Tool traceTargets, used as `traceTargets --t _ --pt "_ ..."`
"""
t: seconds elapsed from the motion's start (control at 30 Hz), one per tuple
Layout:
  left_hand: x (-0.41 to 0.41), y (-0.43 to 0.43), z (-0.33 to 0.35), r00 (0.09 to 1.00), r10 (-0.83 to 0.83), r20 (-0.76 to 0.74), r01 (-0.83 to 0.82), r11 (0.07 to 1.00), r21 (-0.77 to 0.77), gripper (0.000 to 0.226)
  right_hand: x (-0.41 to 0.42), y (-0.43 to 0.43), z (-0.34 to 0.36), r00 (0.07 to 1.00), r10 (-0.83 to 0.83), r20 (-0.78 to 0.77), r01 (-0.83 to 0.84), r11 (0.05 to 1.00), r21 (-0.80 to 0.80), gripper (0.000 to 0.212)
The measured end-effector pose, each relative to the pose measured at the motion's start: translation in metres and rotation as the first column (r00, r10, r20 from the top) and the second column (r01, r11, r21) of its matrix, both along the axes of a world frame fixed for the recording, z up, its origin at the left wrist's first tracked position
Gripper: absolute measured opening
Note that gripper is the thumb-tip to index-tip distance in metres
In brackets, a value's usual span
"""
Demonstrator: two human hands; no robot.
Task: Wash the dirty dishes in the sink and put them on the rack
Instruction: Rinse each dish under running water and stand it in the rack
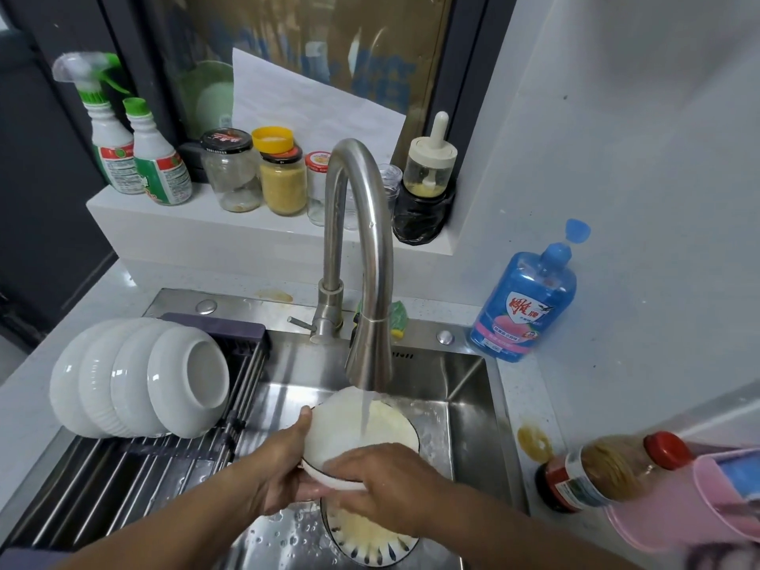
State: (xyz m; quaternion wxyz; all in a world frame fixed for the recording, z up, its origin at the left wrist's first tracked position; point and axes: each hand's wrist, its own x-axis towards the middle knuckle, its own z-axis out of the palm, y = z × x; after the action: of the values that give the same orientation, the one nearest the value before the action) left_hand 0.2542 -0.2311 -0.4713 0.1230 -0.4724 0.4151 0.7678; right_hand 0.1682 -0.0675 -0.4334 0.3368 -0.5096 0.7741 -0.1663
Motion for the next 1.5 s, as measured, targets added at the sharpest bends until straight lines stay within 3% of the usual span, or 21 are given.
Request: traceTargets --t 0.13,0.23,0.33,0.43,0.57,0.63,0.7,0.77,0.8,0.87,0.9,1.03,1.17,1.23,1.3,1.37,1.43,1.5 --pt "-0.004 -0.006 0.002 0.999 -0.042 0.032 0.040 0.996 0.084 0.077 -0.016 -0.002 0.012 0.967 -0.210 0.145 0.220 0.974 -0.052 0.026" --pt "-0.006 -0.009 0.010 0.976 -0.216 0.036 0.217 0.975 -0.048 0.079 -0.035 -0.006 0.023 0.881 -0.348 0.319 0.362 0.932 0.016 0.020" --pt "-0.004 -0.011 0.023 0.927 -0.344 -0.147 0.305 0.922 -0.239 0.058 -0.049 -0.008 0.027 0.798 -0.411 0.440 0.424 0.903 0.074 0.015" --pt "0.002 -0.021 0.029 0.834 -0.432 -0.344 0.347 0.895 -0.280 0.032 -0.059 -0.009 0.029 0.734 -0.464 0.496 0.494 0.866 0.078 0.013" --pt "0.006 -0.026 0.028 0.812 -0.464 -0.354 0.372 0.879 -0.298 0.012 -0.060 -0.014 0.027 0.759 -0.514 0.399 0.525 0.846 0.093 0.034" --pt "0.003 -0.017 0.027 0.845 -0.410 -0.343 0.339 0.907 -0.250 0.016 -0.055 -0.020 0.019 0.769 -0.556 0.316 0.573 0.818 0.044 0.054" --pt "-0.002 -0.005 0.027 0.885 -0.337 -0.321 0.293 0.939 -0.179 0.031 -0.048 -0.030 0.007 0.789 -0.594 0.159 0.606 0.794 -0.044 0.042" --pt "-0.006 0.009 0.033 0.918 -0.258 -0.301 0.236 0.966 -0.106 0.031 -0.044 -0.039 -0.008 0.836 -0.533 -0.132 0.517 0.845 -0.136 0.026" --pt "-0.008 0.013 0.035 0.934 -0.195 -0.298 0.188 0.981 -0.054 0.033 -0.041 -0.044 -0.016 0.849 -0.468 -0.245 0.449 0.884 -0.134 0.034" --pt "-0.010 0.021 0.042 0.953 -0.034 -0.300 0.054 0.997 0.060 0.037 -0.036 -0.049 -0.030 0.858 -0.372 -0.354 0.368 0.926 -0.082 0.048" --pt "-0.012 0.024 0.045 0.954 0.035 -0.297 -0.003 0.994 0.109 0.037 -0.034 -0.051 -0.036 0.857 -0.365 -0.364 0.366 0.928 -0.069 0.046" --pt "-0.021 0.028 0.038 0.928 0.323 -0.186 -0.282 0.935 0.216 0.029 -0.010 -0.051 -0.028 0.874 -0.410 -0.262 0.396 0.912 -0.107 0.042" --pt "-0.027 0.022 0.025 0.848 0.528 -0.041 -0.486 0.807 0.335 0.038 0.012 -0.044 -0.008 0.844 -0.458 -0.279 0.442 0.889 -0.121 0.043" --pt "-0.026 0.020 0.028 0.811 0.584 -0.031 -0.544 0.774 0.325 0.030 0.013 -0.037 -0.008 0.808 -0.493 -0.322 0.475 0.869 -0.139 0.054" --pt "-0.025 0.018 0.029 0.804 0.589 -0.079 -0.542 0.781 0.310 0.027 0.010 -0.031 -0.016 0.761 -0.593 -0.264 0.546 0.804 -0.233 0.065" --pt "-0.020 0.017 0.030 0.819 0.564 -0.103 -0.517 0.805 0.289 0.026 0.004 -0.031 -0.026 0.710 -0.695 -0.116 0.650 0.709 -0.272 0.060" --pt "-0.013 0.017 0.031 0.829 0.543 -0.135 -0.489 0.820 0.298 0.027 -0.007 -0.033 -0.035 0.606 -0.795 0.036 0.783 0.589 -0.200 0.048" --pt "-0.006 0.014 0.033 0.843 0.521 -0.134 -0.466 0.832 0.302 0.030 -0.021 -0.035 -0.040 0.464 -0.873 0.149 0.884 0.466 -0.025 0.041"
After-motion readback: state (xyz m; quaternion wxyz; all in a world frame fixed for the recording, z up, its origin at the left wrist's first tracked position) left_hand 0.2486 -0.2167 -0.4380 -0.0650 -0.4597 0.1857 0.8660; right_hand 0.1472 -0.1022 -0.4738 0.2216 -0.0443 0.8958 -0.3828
